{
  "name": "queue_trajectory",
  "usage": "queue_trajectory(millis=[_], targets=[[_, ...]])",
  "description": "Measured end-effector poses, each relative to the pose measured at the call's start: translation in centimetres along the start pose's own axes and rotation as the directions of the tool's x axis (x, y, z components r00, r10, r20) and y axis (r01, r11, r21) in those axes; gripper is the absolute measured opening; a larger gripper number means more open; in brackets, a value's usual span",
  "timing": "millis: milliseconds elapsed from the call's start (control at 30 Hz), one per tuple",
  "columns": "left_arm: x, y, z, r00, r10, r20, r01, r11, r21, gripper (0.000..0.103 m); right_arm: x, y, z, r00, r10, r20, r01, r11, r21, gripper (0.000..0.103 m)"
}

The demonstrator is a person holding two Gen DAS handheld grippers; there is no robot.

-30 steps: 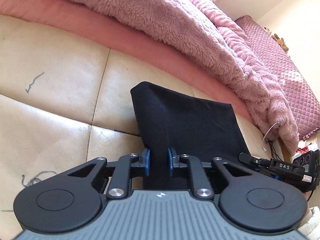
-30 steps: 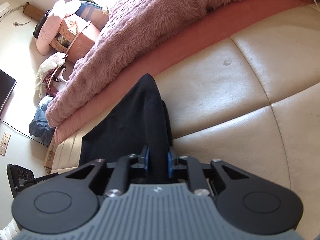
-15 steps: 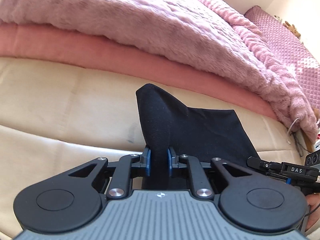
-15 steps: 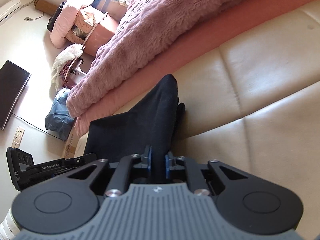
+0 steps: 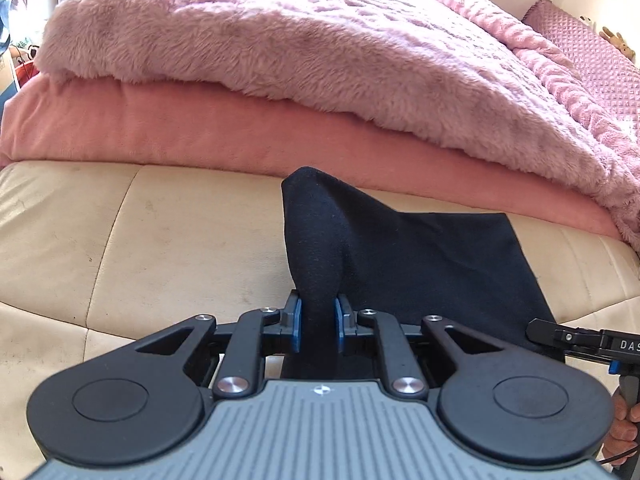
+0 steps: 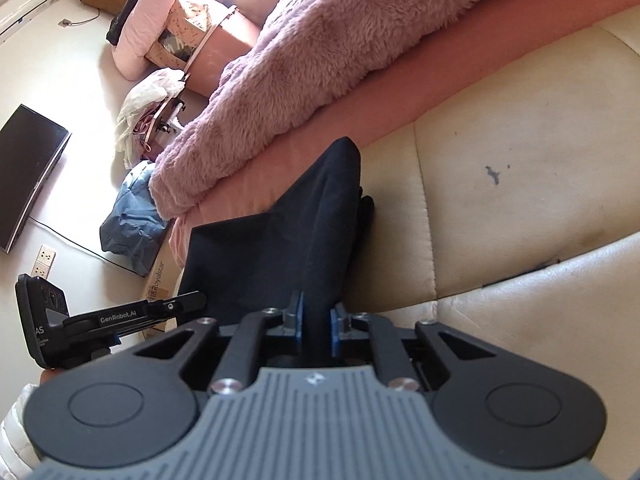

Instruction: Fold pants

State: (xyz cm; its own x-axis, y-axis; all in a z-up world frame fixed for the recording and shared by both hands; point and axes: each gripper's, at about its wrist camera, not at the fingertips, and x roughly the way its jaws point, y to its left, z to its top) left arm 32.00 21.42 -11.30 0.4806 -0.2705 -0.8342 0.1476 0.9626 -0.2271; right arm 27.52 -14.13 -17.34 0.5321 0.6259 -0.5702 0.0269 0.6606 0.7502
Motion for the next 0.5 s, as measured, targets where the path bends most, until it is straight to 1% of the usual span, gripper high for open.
queue_trajectory(millis=[100, 167, 267, 300, 333, 367, 400, 433, 467, 500], targets=[[1.4, 1.0, -0.7, 1.0, -0.013, -0.016, 0.013, 1.0, -0.005, 0.018, 0.7, -0.8, 0.1, 1.0, -0.022, -0.006, 0.022, 1.0, 0.003, 0.008], [2.1, 1.4, -1.0, 1.0, -0.018, -0.012, 0.018, 1.0, -0.02, 0.022, 1.1, -1.4, 0.0, 1.0, -0.027, -0.008, 0.027, 1.0, 0.016, 0.009], [2.4, 1.6, -1.1, 1.0, -0.018, -0.005, 0.018, 0.998, -0.054, 0.035, 1.5, -1.9, 0.0, 0.999, -0.034, -0.012, 0.034, 0.999, 0.017, 0.013], [2.3, 1.6, -1.0, 1.0, -0.006, -0.003, 0.005, 0.998, -0.06, 0.043, 1.6, -2.1, 0.1, 0.999, -0.037, -0.014, 0.037, 0.999, 0.019, 0.016], [2.3, 1.7, -1.0, 1.0, 0.005, -0.002, -0.006, 0.998, -0.067, 0.049, 1.7, -2.2, 0.2, 0.999, -0.033, -0.015, 0.034, 0.999, 0.022, 0.017], [2.1, 1.6, -1.1, 1.0, 0.017, 0.001, -0.017, 0.997, -0.072, 0.053, 1.7, -2.1, 0.2, 0.999, -0.031, -0.017, 0.031, 0.999, 0.025, 0.018], [2.0, 1.5, -1.1, 1.0, 0.027, 0.0, -0.027, 0.997, -0.078, 0.059, 1.7, -2.1, 0.3, 0.999, -0.03, -0.019, 0.03, 0.999, 0.027, 0.021], [1.8, 1.5, -1.1, 0.999, 0.037, -0.005, -0.038, 0.996, -0.087, 0.061, 1.6, -2.0, 0.4, 0.999, -0.032, -0.019, 0.032, 0.999, 0.026, 0.029], [1.6, 1.4, -1.1, 0.999, 0.047, -0.007, -0.047, 0.995, -0.092, 0.061, 1.3, -1.8, 0.6, 0.999, -0.041, -0.018, 0.041, 0.999, 0.015, 0.032], [1.2, 1.2, -1.1, 0.998, 0.06, -0.003, -0.06, 0.994, -0.093, 0.061, 0.8, -1.5, 0.9, 0.998, -0.062, -0.009, 0.062, 0.998, -0.007, 0.039]])
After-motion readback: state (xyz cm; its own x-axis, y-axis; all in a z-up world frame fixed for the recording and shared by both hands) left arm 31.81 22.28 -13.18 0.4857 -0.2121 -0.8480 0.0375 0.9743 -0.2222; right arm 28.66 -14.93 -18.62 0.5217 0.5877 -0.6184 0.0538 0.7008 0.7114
